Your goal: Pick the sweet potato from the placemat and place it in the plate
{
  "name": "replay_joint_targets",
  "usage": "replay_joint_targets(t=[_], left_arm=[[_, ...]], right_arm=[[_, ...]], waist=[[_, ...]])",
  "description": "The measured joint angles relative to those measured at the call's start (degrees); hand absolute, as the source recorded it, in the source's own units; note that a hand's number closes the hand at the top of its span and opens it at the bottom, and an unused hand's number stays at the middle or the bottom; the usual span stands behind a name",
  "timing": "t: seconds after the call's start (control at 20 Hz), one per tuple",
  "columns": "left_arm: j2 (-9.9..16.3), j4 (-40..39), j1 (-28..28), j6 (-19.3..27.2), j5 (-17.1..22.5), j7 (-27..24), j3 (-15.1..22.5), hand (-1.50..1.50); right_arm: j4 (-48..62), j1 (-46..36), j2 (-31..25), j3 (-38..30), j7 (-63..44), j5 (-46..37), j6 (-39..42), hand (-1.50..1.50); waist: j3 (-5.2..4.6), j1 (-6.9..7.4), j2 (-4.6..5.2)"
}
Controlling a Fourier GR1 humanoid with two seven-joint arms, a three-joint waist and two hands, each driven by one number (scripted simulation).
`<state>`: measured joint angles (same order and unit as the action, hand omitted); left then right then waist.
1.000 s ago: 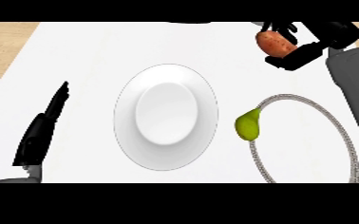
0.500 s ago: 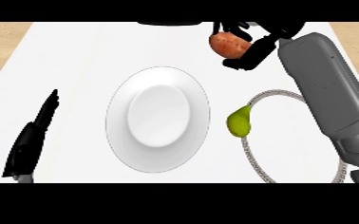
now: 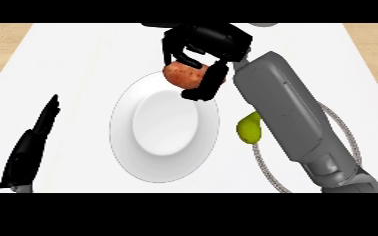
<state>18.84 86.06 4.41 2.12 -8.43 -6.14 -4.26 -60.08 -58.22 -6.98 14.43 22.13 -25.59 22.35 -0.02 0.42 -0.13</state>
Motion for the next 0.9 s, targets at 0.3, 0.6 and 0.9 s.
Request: replay_joint_targets(t=[0.3, 0.6, 0.9], left_arm=[[-0.1, -0.2, -0.6, -0.8, -0.2, 0.0, -0.4, 0.0], [-1.2, -1.6, -1.3, -0.4, -1.5, -1.3, 0.1, 0.0], [-1.3, -1.2, -1.1, -1.3, -1.6, -1.4, -0.2, 0.0]], right_arm=[[1.3, 1.9, 5.2, 8.4, -4.8, -2.8, -3.5, 1.5], [5.6, 3.9, 6.6, 17.2, -7.0, 2.3, -7.7, 1.5], [8.8, 3.5, 6.9, 23.9, -14.8, 11.4, -13.9, -1.5]], waist=[[-0.01, 0.38, 0.13], [-0.02, 1.13, 0.32], [-0.01, 1.64, 0.39]])
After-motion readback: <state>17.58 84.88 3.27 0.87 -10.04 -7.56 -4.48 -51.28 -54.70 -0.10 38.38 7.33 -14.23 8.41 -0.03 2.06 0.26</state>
